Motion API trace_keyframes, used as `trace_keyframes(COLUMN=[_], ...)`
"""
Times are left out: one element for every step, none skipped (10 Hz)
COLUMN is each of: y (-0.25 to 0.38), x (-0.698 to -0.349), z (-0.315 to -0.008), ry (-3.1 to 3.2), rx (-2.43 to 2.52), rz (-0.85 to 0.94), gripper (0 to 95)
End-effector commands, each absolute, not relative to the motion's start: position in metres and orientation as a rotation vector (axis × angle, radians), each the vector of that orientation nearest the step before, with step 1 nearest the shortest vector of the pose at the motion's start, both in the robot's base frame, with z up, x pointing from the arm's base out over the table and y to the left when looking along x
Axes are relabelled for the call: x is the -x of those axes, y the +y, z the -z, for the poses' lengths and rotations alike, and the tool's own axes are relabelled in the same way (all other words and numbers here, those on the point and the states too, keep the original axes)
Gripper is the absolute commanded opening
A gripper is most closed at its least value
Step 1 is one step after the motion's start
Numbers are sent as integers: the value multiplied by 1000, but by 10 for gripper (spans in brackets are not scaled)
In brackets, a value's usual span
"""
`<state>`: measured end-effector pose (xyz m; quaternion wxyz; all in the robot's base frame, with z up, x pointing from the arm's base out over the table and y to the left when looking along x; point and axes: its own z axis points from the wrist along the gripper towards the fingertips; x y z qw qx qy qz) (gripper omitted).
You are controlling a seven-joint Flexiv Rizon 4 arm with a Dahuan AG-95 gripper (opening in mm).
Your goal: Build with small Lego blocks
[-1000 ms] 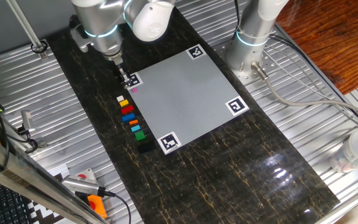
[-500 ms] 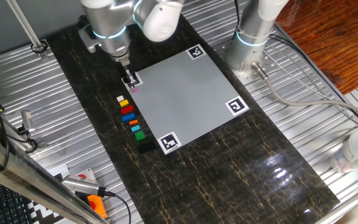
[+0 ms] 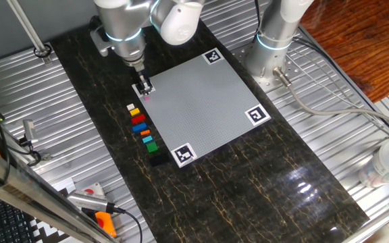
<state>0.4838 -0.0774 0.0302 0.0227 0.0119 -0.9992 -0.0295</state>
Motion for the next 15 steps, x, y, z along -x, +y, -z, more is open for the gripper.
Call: trace_keyframes(y=[-77,-76,-75,-75,-74,-74,-74,-74,-74,-74,-74,-73,-73,-72,-72], x=[-485,-485,-484,-484,-483,-483,-482,-481,-480,-480,-480,-480,-481,-481,-481], z=[-29,-28,-28,-27,-27,-26,-25,-25,-24,-24,-24,-24,-24,-23,-23], ry=[-3097,-3097,-3097,-3097,-3098,-3098,-3098,-3099,-3101,-3102,-3103,-3103,-3105,-3105,-3105], rx=[-32,-30,-26,-25,-24,-26,-27,-29,-31,-31,-31,-32,-31,-29,-30], rz=[92,92,92,91,96,96,96,96,97,97,98,99,99,98,98], gripper=[0,0,0,0,0,0,0,0,0,0,0,0,0,0,0])
